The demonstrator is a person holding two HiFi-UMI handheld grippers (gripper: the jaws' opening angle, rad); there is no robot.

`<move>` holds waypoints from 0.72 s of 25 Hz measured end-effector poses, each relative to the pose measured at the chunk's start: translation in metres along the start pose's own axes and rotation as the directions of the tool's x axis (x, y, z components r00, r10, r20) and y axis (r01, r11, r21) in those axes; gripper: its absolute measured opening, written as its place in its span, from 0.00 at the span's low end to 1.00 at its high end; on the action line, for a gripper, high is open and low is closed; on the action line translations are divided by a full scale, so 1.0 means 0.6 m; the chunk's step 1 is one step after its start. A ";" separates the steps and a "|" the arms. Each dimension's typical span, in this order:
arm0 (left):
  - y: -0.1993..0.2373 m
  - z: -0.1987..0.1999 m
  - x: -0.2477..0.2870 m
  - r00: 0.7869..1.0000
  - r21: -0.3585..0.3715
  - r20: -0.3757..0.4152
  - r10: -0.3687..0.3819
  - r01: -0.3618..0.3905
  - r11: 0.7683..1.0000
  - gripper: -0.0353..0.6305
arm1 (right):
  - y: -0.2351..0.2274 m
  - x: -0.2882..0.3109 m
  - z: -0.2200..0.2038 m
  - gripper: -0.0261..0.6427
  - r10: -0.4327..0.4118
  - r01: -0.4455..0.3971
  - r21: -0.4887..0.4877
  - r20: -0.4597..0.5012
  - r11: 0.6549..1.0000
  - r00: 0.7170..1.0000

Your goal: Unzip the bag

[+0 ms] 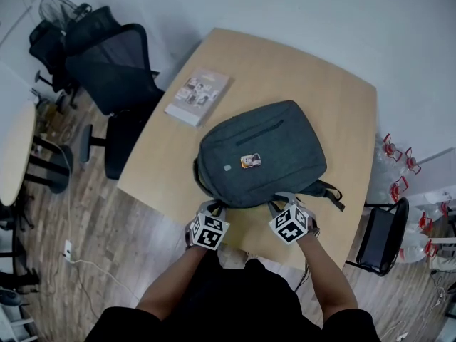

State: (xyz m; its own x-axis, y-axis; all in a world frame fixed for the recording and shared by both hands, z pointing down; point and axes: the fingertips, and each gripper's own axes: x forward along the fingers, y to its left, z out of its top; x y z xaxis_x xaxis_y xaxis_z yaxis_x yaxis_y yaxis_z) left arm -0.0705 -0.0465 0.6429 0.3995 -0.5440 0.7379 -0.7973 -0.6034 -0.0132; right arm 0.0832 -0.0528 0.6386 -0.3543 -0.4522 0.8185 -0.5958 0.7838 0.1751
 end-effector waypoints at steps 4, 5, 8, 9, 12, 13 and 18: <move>0.026 0.016 0.010 1.000 0.027 0.002 0.012 -0.012 1.000 0.09 | 0.012 -0.001 0.000 0.18 -0.006 0.004 0.096 0.019 0.995 1.000; 0.027 0.018 0.009 1.000 0.038 0.001 0.012 -0.012 0.999 0.09 | 0.011 -0.001 0.001 0.18 -0.007 0.004 0.134 0.025 0.991 1.000; 0.018 0.008 -0.002 1.000 0.045 0.000 0.012 -0.012 0.999 0.09 | 0.006 0.002 0.001 0.18 0.001 -0.008 0.194 0.035 0.981 0.999; 0.012 0.004 -0.006 1.000 0.037 0.003 0.013 -0.013 0.999 0.09 | 0.005 0.003 0.001 0.18 0.004 -0.011 0.193 0.034 0.981 0.999; -0.012 0.001 -0.014 1.000 0.014 0.010 0.002 -0.003 1.000 0.10 | 0.006 0.003 0.001 0.18 0.011 -0.017 0.182 0.033 0.983 0.999; -0.024 0.002 -0.014 1.000 0.013 0.010 -0.009 0.009 1.000 0.10 | 0.007 0.003 0.001 0.18 0.011 -0.017 0.178 0.033 0.984 0.999; -0.089 0.018 0.002 0.996 0.045 0.012 -0.083 0.083 0.996 0.10 | 0.009 0.000 0.004 0.18 0.002 -0.009 0.154 0.042 0.988 0.999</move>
State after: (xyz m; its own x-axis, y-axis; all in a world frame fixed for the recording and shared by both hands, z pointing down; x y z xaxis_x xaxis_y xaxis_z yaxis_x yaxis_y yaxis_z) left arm -0.0223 -0.0212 0.6370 0.4700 -0.4990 0.7281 -0.7403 -0.6720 0.0173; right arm 0.0780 -0.0497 0.6381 -0.3856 -0.4680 0.7951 -0.6968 0.7126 0.0815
